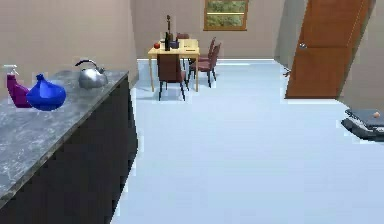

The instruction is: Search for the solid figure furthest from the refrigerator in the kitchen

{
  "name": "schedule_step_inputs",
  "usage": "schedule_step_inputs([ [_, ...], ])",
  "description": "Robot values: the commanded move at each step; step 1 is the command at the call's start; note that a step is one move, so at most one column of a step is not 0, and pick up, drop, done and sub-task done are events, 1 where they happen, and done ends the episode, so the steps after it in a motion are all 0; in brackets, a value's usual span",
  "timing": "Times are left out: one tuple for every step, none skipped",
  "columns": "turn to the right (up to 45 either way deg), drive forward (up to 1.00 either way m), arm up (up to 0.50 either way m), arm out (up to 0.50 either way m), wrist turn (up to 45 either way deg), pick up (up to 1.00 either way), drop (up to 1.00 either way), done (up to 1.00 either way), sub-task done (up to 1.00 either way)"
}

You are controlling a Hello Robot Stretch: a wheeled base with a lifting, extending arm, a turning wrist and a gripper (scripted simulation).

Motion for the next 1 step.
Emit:
schedule_step_inputs([
  [-3.0, 0.00, 0.00, 0.00, 0.0, 0.00, 0.00, 0.00, 0.00],
])
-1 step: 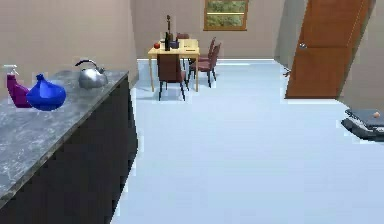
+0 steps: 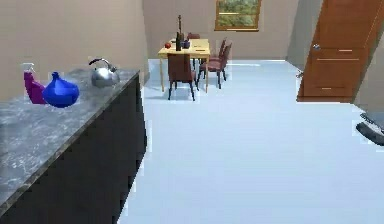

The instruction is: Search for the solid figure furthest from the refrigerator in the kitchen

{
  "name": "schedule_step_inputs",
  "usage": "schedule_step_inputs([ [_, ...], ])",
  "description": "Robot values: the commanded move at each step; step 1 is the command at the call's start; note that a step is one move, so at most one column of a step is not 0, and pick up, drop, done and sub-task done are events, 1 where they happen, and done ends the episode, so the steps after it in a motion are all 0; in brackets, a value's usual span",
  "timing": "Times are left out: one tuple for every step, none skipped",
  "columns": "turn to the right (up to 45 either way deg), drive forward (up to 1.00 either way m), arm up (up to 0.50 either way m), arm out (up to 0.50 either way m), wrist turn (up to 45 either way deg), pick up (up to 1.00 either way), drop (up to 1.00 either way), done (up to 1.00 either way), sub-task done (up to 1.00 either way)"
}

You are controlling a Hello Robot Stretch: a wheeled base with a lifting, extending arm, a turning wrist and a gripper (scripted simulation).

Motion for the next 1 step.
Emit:
schedule_step_inputs([
  [0.0, 1.00, 0.00, 0.00, 0.0, 0.00, 0.00, 0.00, 0.00],
])
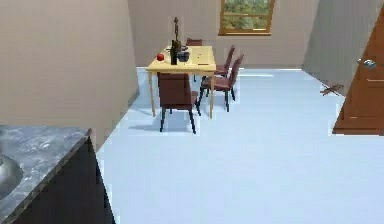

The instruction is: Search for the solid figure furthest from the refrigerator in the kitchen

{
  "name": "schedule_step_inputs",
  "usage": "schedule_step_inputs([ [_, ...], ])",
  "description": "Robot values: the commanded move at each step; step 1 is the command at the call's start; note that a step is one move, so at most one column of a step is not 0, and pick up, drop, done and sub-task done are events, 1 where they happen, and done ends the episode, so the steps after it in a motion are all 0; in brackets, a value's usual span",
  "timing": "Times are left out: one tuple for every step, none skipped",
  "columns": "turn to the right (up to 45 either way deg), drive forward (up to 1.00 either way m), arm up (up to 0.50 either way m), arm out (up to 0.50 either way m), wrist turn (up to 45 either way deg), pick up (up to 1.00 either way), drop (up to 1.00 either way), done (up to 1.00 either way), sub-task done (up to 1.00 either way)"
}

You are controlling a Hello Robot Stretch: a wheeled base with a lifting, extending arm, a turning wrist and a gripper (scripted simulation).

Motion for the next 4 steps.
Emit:
schedule_step_inputs([
  [0.0, 1.00, 0.00, 0.00, 0.0, 0.00, 0.00, 0.00, 0.00],
  [-18.0, 0.00, 0.00, 0.00, 0.0, 0.00, 0.00, 0.00, 0.00],
  [0.0, 0.05, 0.00, 0.00, 0.0, 0.00, 0.00, 0.00, 0.00],
  [-27.0, 0.00, 0.00, 0.00, 0.0, 0.00, 0.00, 0.00, 0.00],
])
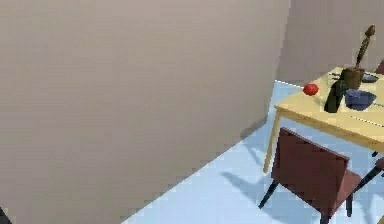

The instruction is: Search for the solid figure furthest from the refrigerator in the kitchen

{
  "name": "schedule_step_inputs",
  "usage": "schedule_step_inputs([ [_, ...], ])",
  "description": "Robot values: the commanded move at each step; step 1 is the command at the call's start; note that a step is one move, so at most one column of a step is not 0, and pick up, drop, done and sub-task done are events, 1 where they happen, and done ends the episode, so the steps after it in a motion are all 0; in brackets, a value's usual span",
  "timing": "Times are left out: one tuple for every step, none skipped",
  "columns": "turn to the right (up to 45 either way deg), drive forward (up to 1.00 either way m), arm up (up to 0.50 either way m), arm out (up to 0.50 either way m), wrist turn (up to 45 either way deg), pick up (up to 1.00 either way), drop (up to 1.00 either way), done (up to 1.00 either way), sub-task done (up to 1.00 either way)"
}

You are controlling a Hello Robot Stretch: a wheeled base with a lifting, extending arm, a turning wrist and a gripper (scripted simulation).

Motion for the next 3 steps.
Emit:
schedule_step_inputs([
  [0.0, 0.85, 0.00, 0.00, 0.0, 0.00, 0.00, 0.00, 0.00],
  [45.0, 0.00, 0.00, 0.00, 0.0, 0.00, 0.00, 0.00, 0.00],
  [45.0, 0.00, 0.00, 0.00, 0.0, 0.00, 0.00, 0.00, 0.00],
])
